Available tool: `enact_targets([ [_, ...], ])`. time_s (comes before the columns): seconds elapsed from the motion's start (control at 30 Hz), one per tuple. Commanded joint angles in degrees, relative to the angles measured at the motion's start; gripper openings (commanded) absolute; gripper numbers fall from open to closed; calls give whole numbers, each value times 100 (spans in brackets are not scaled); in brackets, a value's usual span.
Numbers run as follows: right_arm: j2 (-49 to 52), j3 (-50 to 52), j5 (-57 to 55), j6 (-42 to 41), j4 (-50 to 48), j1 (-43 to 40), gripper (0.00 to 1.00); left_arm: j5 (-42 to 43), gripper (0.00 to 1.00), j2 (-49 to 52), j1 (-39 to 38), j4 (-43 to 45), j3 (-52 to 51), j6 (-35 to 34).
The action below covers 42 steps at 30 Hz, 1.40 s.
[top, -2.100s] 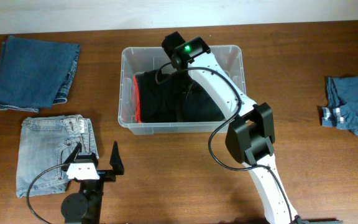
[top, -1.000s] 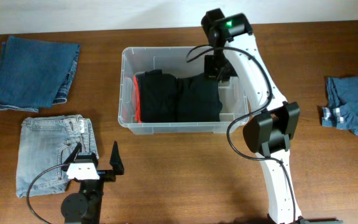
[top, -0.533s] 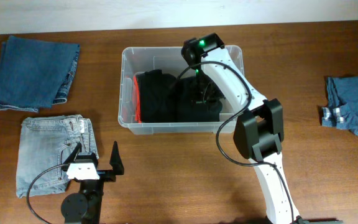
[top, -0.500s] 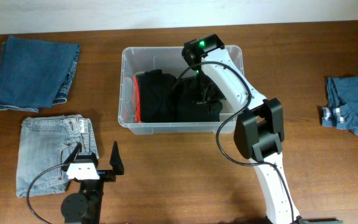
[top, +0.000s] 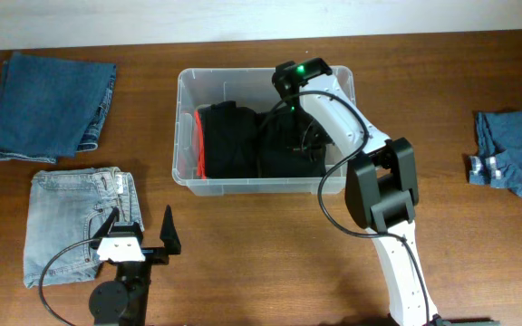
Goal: Pack container
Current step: 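Press the black shirt flat inside the bin with the right gripper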
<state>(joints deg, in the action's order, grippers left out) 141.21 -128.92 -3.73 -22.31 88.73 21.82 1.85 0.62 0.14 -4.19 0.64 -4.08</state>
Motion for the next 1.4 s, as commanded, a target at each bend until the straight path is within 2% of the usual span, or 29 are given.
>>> enact_targets([
  [0.0, -138, -866, -144, -48, 79, -26, 4, -15, 100, -22, 24, -42, -13, 48],
  [0.3, -92, -964, -85, -50, -874, -24, 4, -15, 100, -22, 24, -42, -13, 48],
  [0.47, -92, -308, -129, -52, -1858, -48, 4, -15, 99, -22, 24, -42, -13, 48],
  [0.67, -92, 459, -293, -55, -2483, -129, 4, -15, 99, -22, 24, -42, -13, 48],
  [0.8, -114, 549, -450, -48, -2367, -223, 4, -15, 99, -22, 24, -42, -13, 48],
  [1.0, -138, 42, -448, -48, -1873, -234, 4, -15, 100, -22, 24, -42, -13, 48],
  [1.37, -210, -238, -448, -46, -1480, -229, 4, -15, 99, -22, 24, -42, -13, 48],
])
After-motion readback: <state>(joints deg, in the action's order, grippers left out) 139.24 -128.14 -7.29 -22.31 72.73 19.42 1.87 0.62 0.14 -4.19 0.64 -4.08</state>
